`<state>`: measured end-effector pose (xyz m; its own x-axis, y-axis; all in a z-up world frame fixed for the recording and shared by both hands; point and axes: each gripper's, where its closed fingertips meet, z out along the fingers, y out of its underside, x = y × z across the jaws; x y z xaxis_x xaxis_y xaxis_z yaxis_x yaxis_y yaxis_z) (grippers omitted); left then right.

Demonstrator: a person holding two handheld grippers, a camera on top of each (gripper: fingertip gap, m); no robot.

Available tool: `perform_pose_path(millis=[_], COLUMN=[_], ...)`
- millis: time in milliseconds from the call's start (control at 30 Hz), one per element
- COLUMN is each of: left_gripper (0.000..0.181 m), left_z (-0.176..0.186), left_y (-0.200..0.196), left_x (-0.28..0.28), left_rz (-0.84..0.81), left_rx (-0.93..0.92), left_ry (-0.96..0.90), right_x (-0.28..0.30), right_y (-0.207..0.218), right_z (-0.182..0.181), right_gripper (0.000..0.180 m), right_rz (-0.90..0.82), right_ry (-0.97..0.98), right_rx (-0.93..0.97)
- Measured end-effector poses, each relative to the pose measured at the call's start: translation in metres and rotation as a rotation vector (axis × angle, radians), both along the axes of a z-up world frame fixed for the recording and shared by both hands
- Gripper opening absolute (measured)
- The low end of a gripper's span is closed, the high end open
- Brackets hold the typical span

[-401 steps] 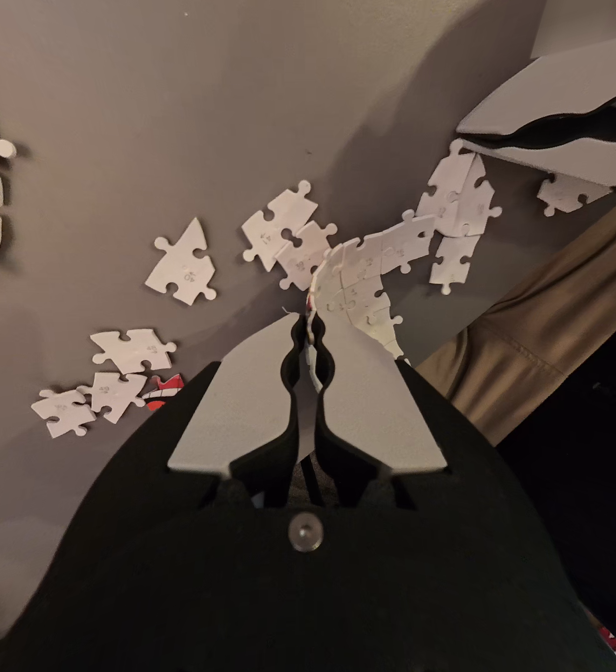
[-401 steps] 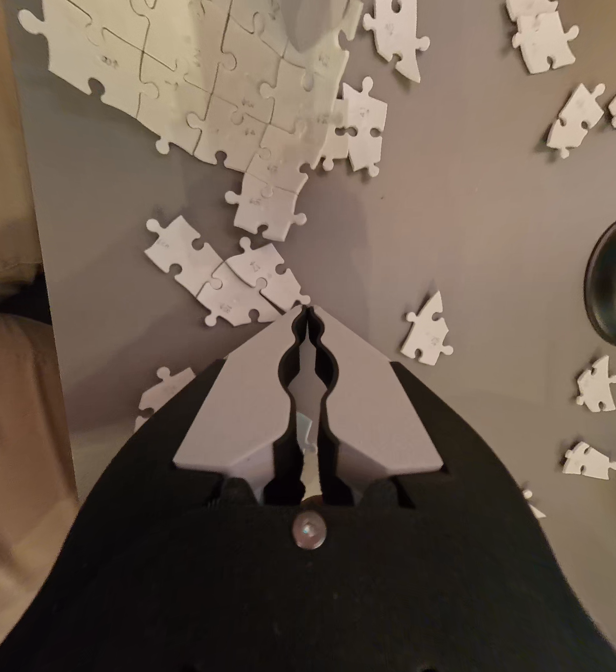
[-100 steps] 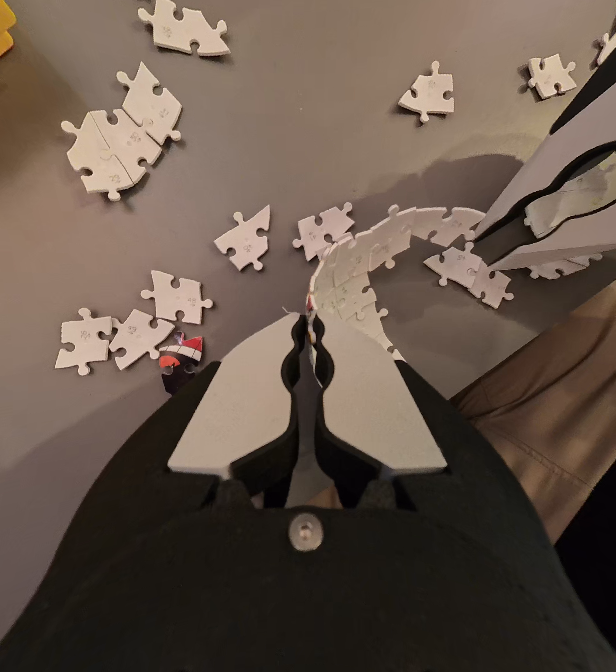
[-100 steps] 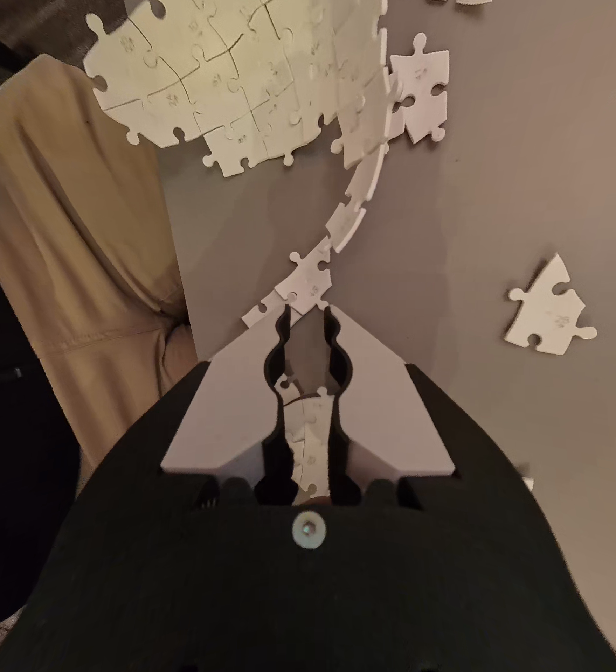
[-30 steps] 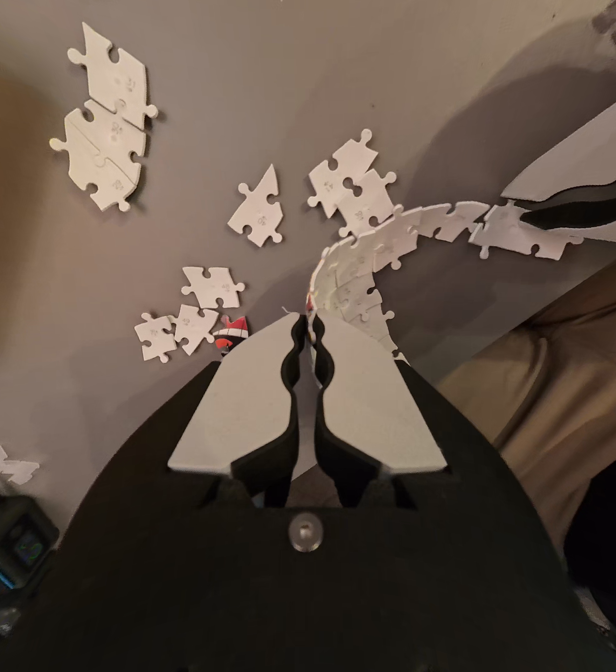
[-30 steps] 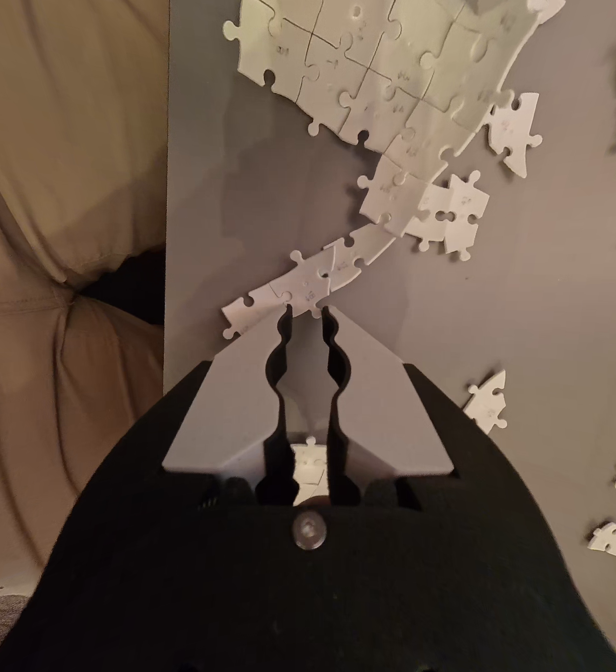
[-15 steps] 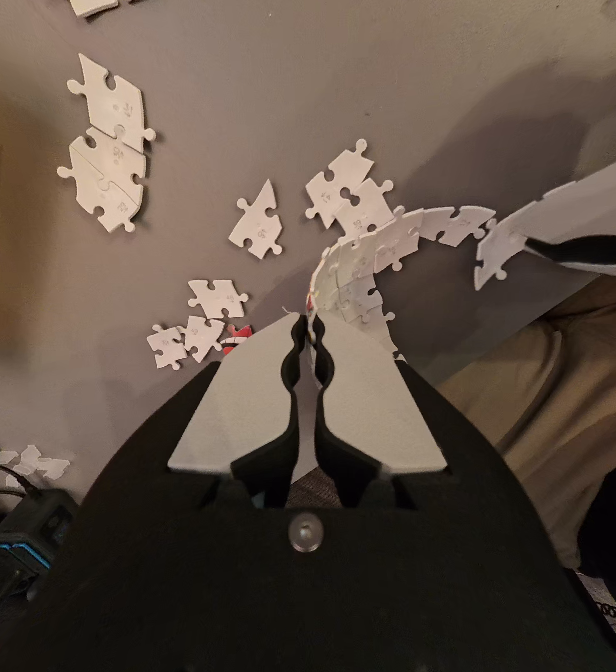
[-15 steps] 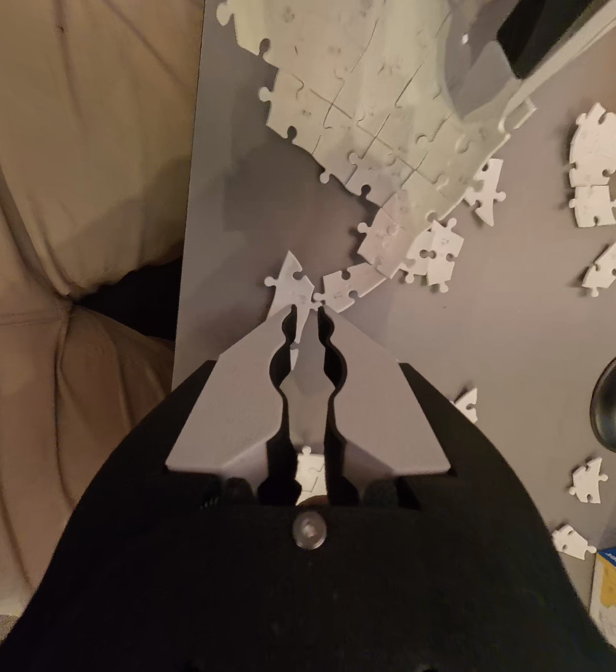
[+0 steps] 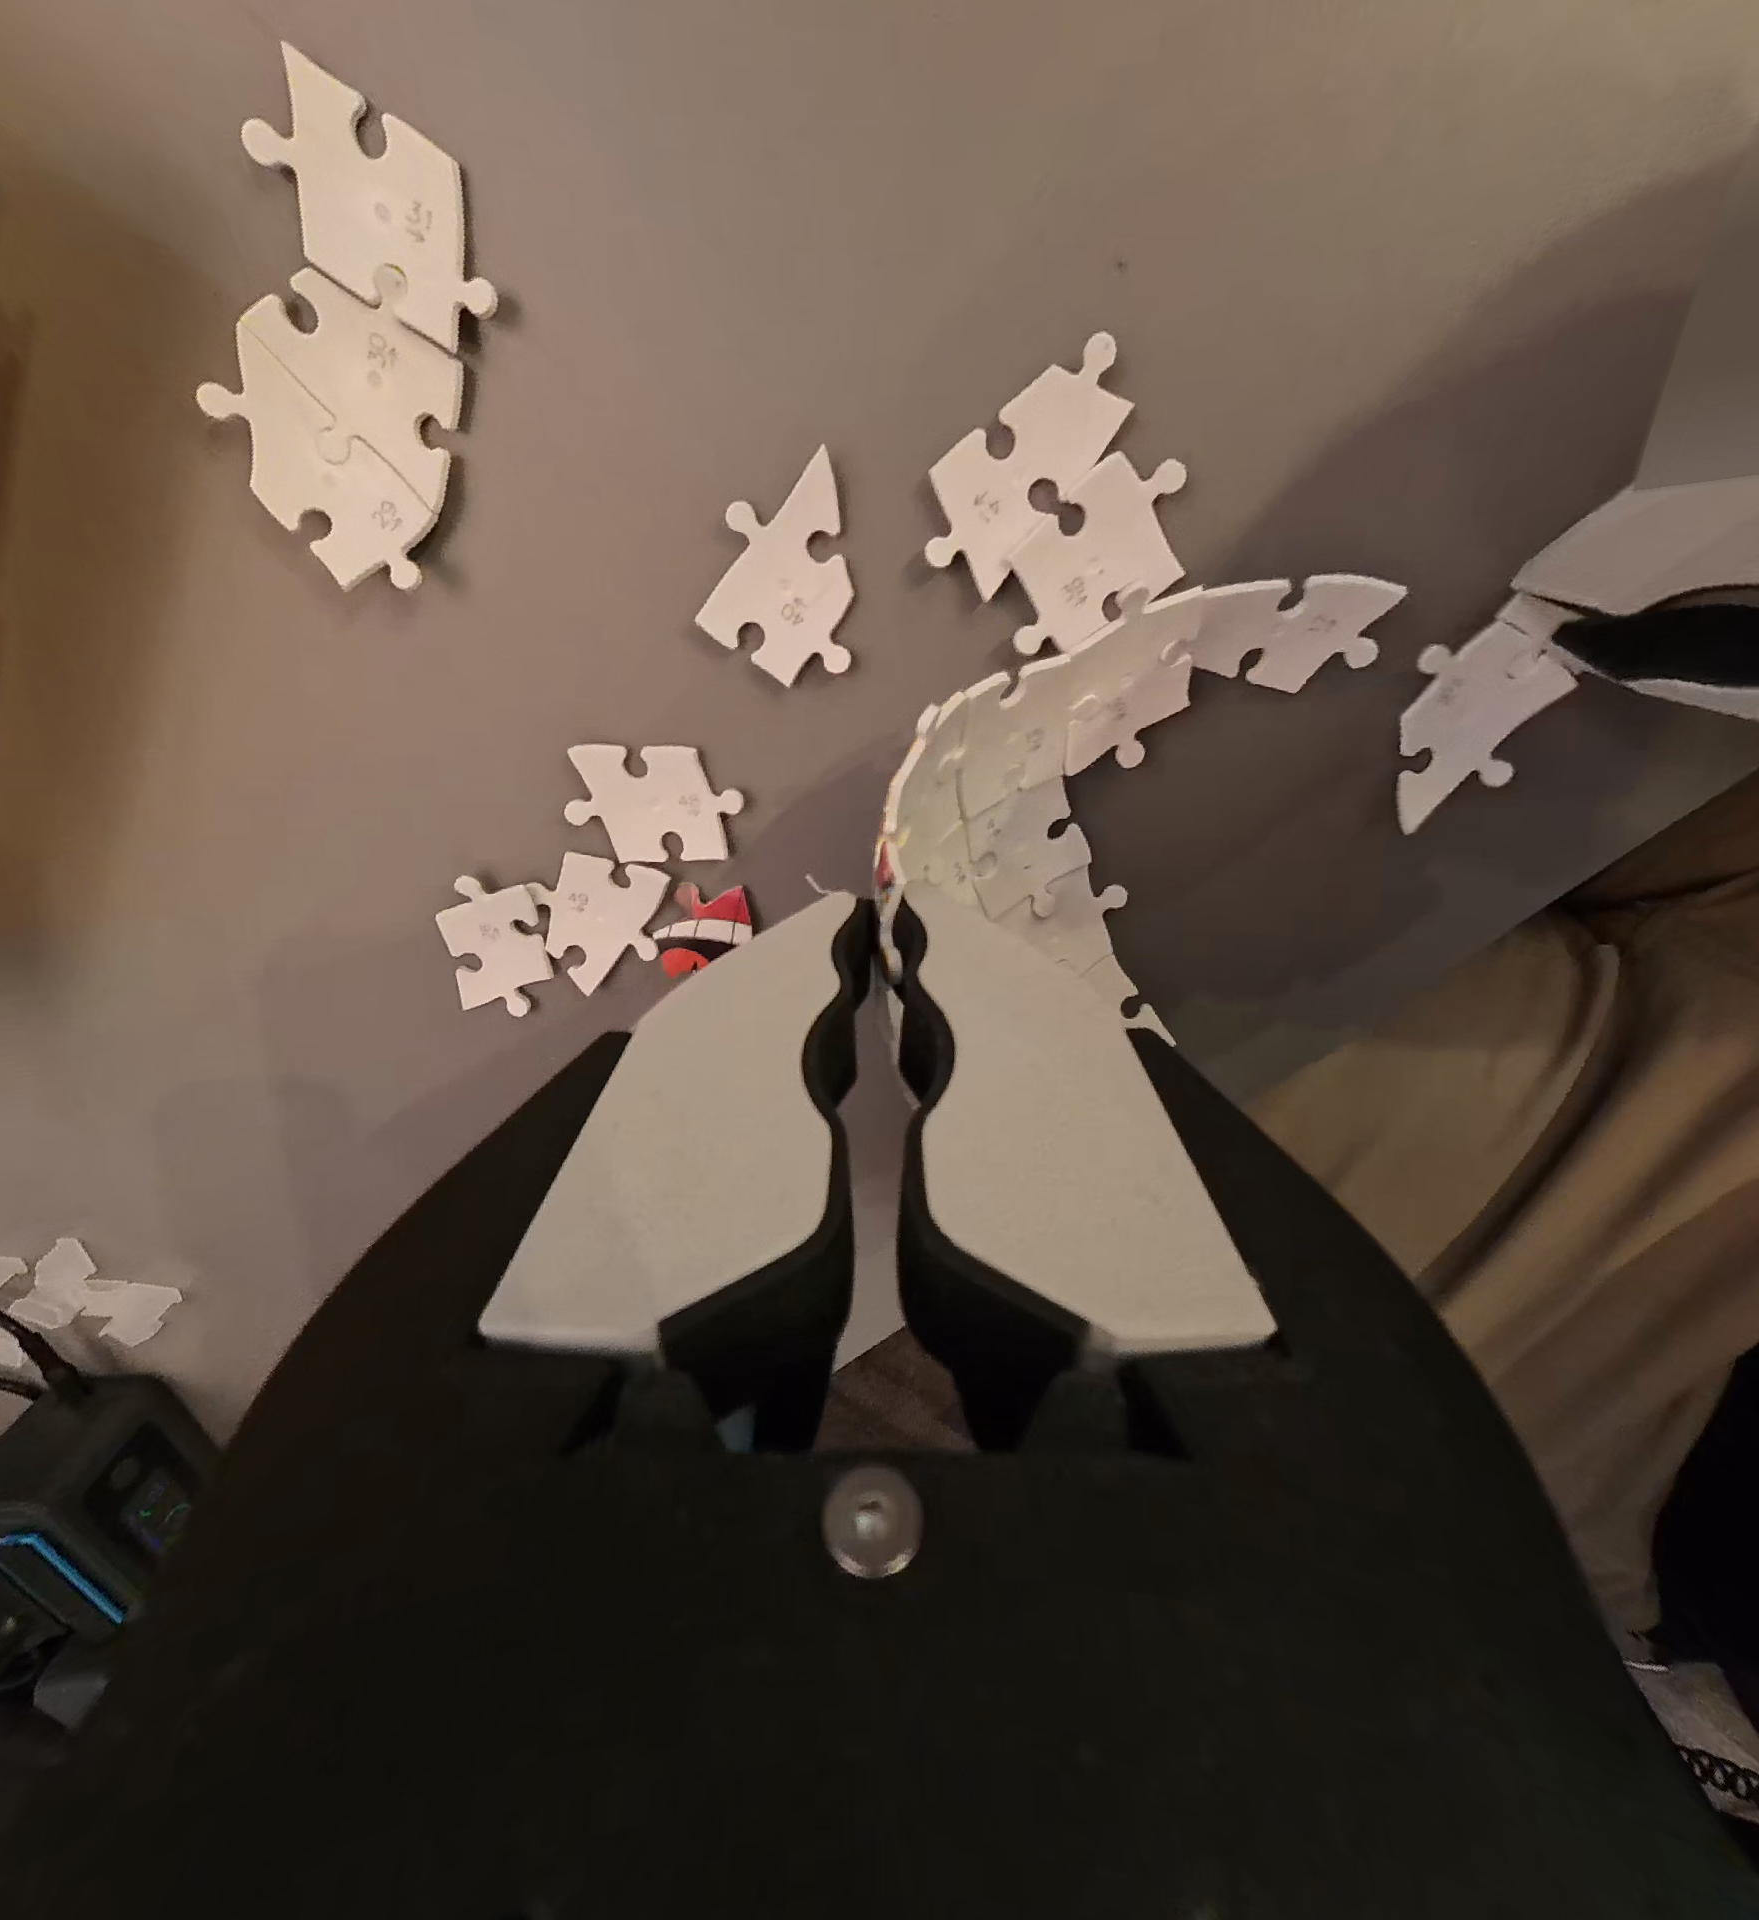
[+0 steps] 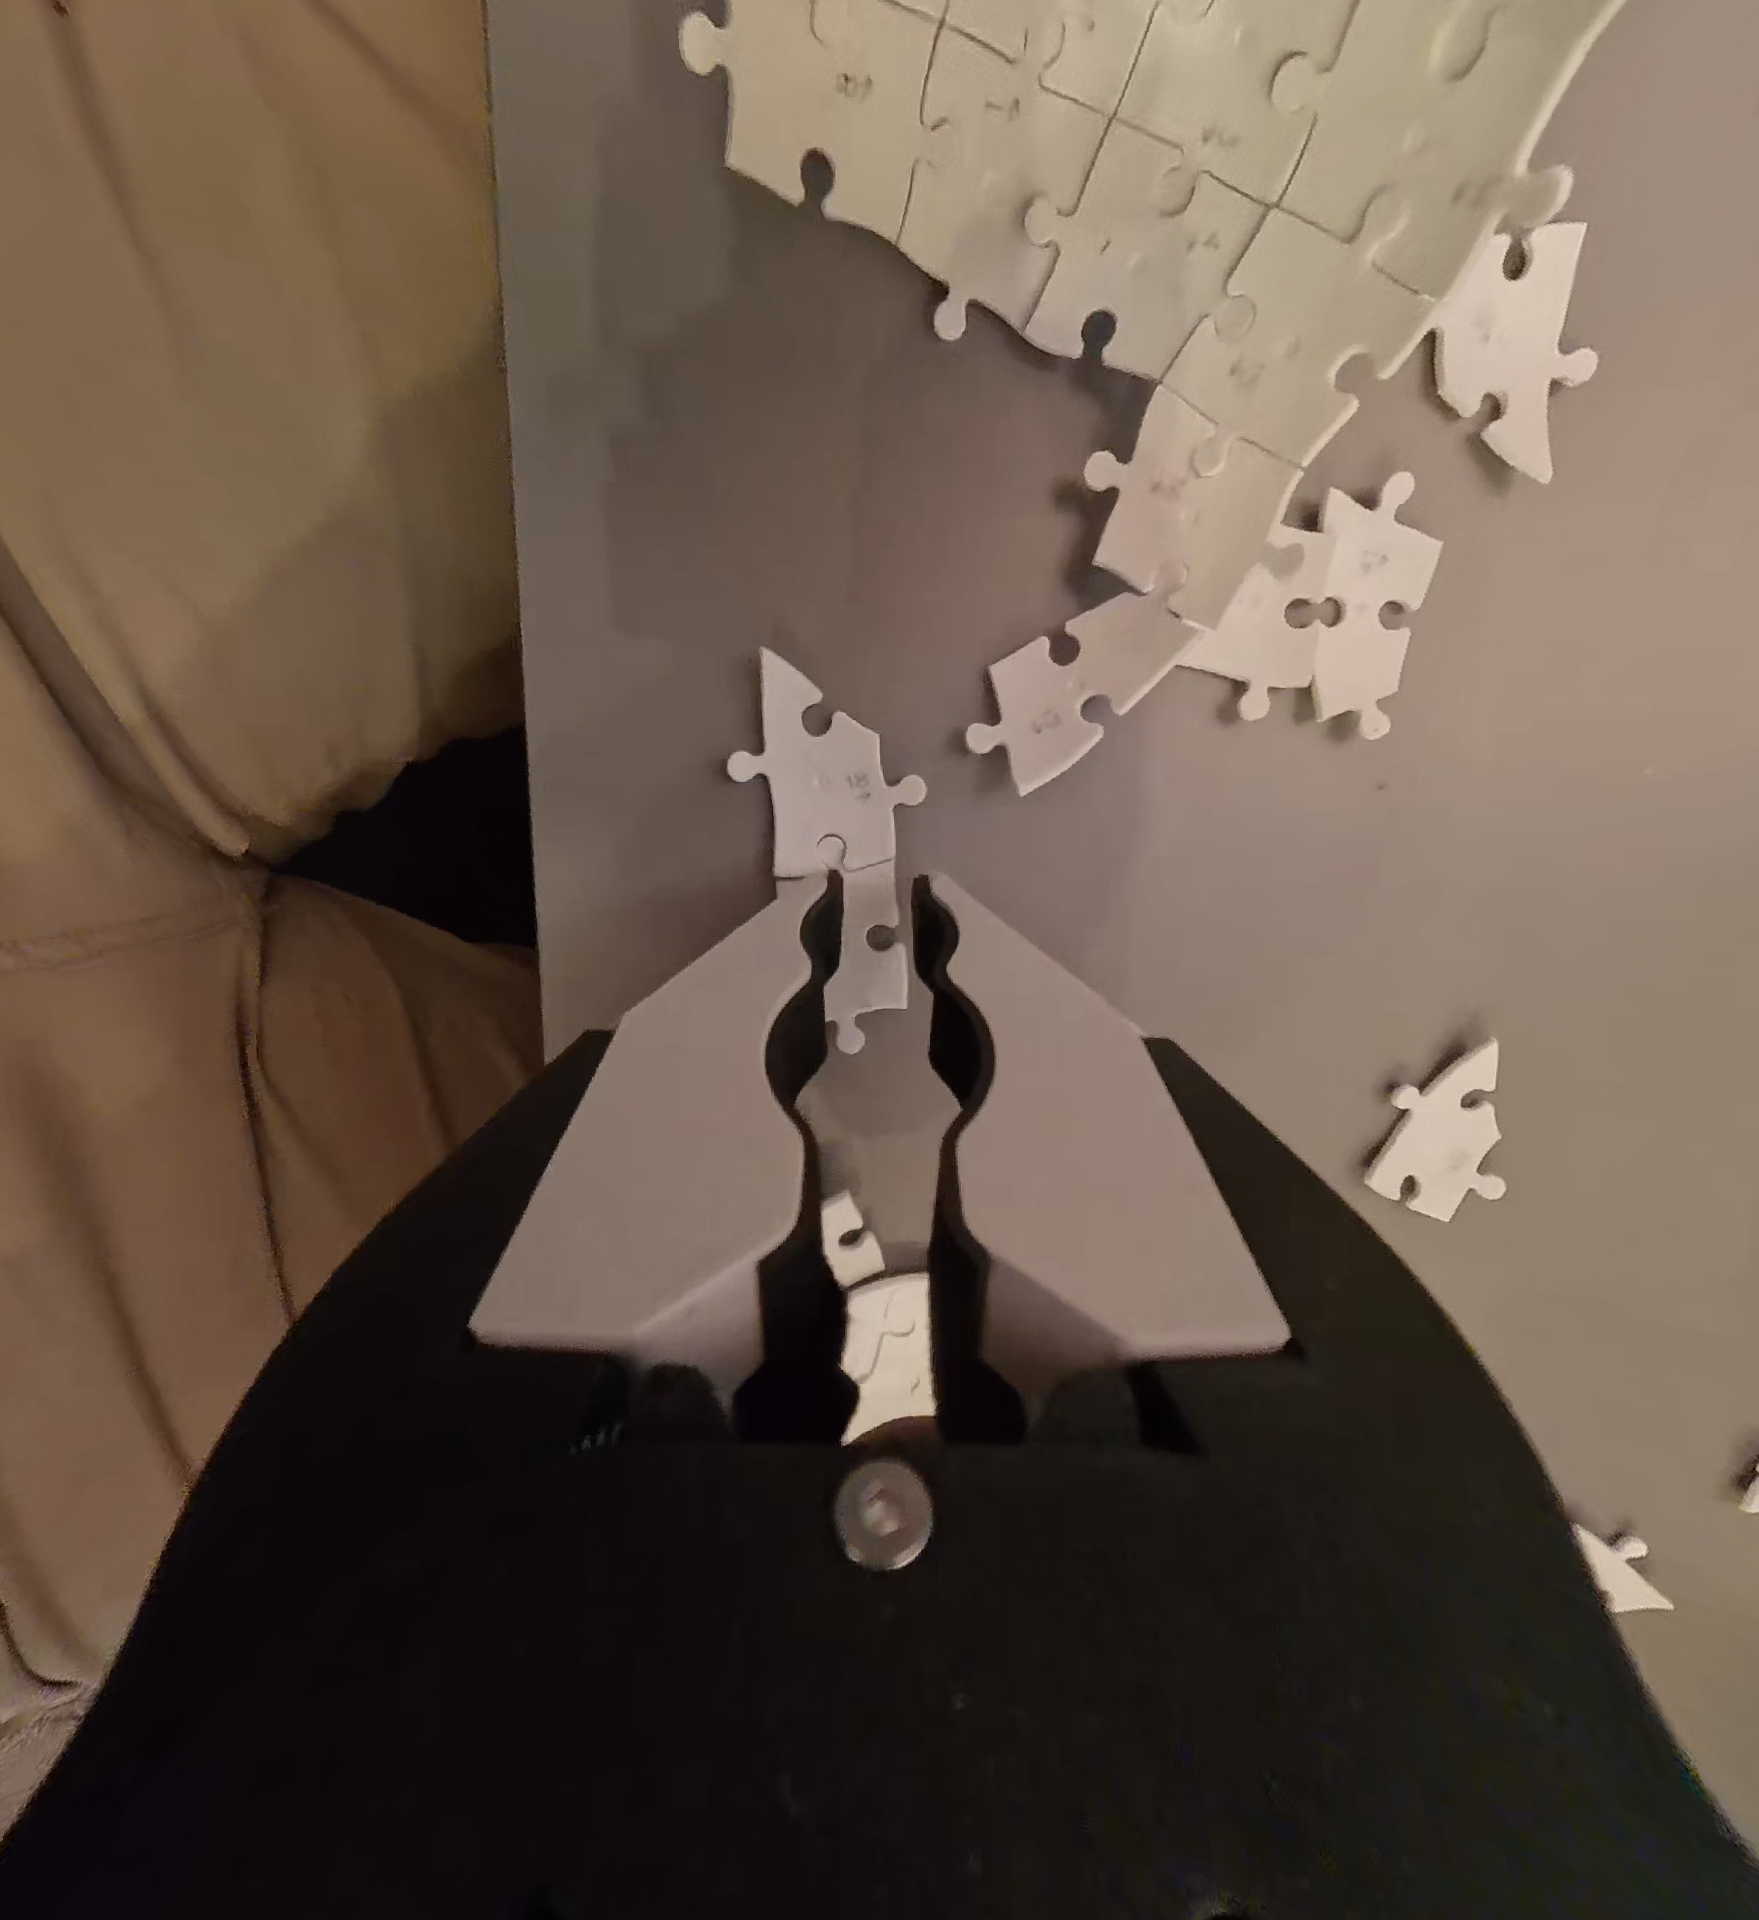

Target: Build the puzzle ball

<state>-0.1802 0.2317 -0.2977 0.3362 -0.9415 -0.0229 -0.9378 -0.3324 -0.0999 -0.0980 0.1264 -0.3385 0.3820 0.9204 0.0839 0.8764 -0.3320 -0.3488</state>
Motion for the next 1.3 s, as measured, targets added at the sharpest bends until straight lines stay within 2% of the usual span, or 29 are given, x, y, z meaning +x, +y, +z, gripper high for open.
perform_pose_path(millis=[200, 567, 800, 1067, 1300], left_gripper=[0.002, 0.002, 0.003, 0.003, 0.003], left_z=[-0.001, -0.002, -0.004, -0.008, -0.009], left_y=[-0.002, -0.009, -0.011, -0.015, -0.016], left_x=[-0.005, -0.014, -0.022, -0.019, -0.013], left_rz=[0.007, 0.029, 0.055, 0.045, 0.039], left_rx=[-0.004, -0.013, -0.019, 0.002, 0.022], left_ry=[-0.014, -0.030, -0.043, -0.018, -0.004], right_x=[-0.002, -0.007, -0.017, -0.027, -0.024], right_y=[-0.008, -0.012, -0.010, 0.025, 0.040], right_z=[0.005, -0.003, 0.001, 0.023, 0.003], right_gripper=[0.018, 0.013, 0.016, 0.014, 0.019], right_rz=[0.015, -0.049, -0.014, -0.114, -0.189], right_ry=[0.016, -0.001, 0.014, 0.183, 0.137], right_rx=[-0.004, -0.015, 0.035, 0.161, 0.145])
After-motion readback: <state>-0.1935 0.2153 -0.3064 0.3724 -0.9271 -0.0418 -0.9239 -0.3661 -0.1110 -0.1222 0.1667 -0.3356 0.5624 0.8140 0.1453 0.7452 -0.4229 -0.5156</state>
